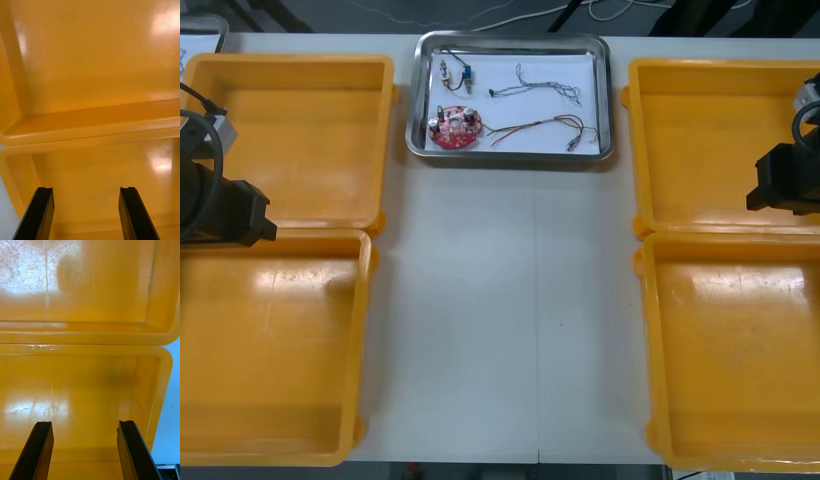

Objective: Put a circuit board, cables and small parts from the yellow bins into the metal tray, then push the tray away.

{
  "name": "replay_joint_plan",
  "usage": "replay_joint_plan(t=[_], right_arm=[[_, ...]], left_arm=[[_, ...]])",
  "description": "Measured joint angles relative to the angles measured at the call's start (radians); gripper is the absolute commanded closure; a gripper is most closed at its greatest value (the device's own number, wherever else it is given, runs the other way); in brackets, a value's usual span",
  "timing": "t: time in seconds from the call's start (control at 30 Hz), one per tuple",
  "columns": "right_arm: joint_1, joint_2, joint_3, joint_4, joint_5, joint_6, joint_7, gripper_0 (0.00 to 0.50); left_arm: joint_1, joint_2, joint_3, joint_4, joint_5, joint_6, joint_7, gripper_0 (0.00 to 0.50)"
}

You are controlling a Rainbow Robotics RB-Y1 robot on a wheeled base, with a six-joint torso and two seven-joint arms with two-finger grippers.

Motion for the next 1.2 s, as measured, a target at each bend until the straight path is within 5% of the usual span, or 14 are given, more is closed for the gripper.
replay_joint_plan(t=[0.63,1.2], right_arm=[[0.281,0.002,-0.156,-0.086,0.075,-0.101,0.138,0.0],[0.308,0.061,-0.166,-0.088,0.136,-0.105,0.139,0.0]], left_arm=[[0.0,0.0,0.0,0.0,0.0,0.0,0.0,0.0],[0.0,0.0,0.0,0.0,0.0,0.0,0.0,0.0]])
